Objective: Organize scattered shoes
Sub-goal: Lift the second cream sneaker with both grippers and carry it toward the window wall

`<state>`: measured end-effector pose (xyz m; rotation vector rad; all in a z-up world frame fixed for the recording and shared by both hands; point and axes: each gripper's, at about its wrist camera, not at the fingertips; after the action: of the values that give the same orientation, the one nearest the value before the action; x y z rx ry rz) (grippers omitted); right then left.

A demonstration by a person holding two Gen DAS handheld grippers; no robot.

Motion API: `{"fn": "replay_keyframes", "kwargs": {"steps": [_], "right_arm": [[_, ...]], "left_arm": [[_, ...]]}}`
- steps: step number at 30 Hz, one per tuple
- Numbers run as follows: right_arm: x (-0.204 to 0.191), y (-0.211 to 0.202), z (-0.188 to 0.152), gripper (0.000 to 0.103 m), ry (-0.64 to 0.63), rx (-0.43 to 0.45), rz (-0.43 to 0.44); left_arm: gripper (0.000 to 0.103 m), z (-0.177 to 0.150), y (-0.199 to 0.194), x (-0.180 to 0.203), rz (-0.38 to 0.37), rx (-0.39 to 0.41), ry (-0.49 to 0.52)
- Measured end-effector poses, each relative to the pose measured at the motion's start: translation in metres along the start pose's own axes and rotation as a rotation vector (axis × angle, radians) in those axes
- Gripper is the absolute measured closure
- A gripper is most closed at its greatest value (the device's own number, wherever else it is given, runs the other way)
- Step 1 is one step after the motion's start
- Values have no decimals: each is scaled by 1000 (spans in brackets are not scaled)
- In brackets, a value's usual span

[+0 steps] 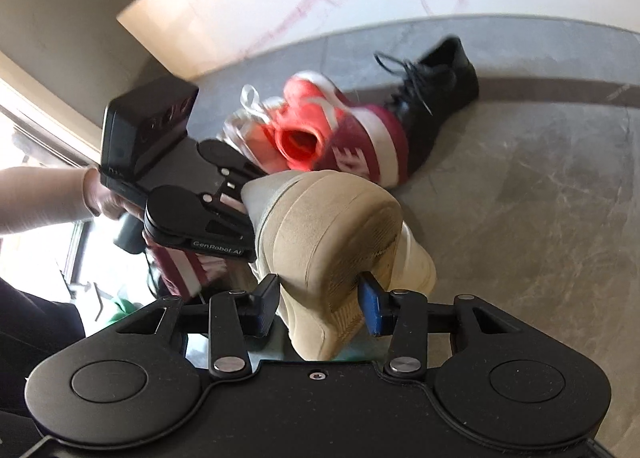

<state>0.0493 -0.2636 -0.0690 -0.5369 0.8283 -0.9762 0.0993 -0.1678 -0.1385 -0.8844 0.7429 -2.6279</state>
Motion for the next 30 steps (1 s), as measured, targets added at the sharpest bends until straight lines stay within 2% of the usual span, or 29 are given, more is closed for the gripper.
{"fn": "replay_keyframes", "kwargs": {"steps": [6, 13, 17, 22, 27, 30], "right_arm": [[-19, -17, 29, 63, -40, 92, 128], [-58, 1, 72, 64, -159, 111, 253], [-106, 29, 108, 64, -274, 123, 330], [-163, 67, 149, 64, -338, 136, 436], [-242, 121, 178, 64, -433, 123, 567], [-283, 155, 181, 64, -446, 101, 636]], "left_arm": [[102, 18, -56, 9, 82, 62, -23], [102, 20, -134, 1, 238, 163, -87], [102, 14, -186, -14, 330, 253, -137], [102, 8, -248, -27, 458, 347, -208], [102, -25, -326, -37, 634, 438, -301], [102, -51, -366, -40, 761, 443, -361]]}}
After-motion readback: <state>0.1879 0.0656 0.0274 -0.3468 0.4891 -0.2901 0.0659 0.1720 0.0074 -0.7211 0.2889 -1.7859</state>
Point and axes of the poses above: each gripper's, at about its wrist camera, not at the fingertips, and y roughly the way its jaws point, x to its right, z to its top, and after that the axes turned 14 degrees about x, right-handed
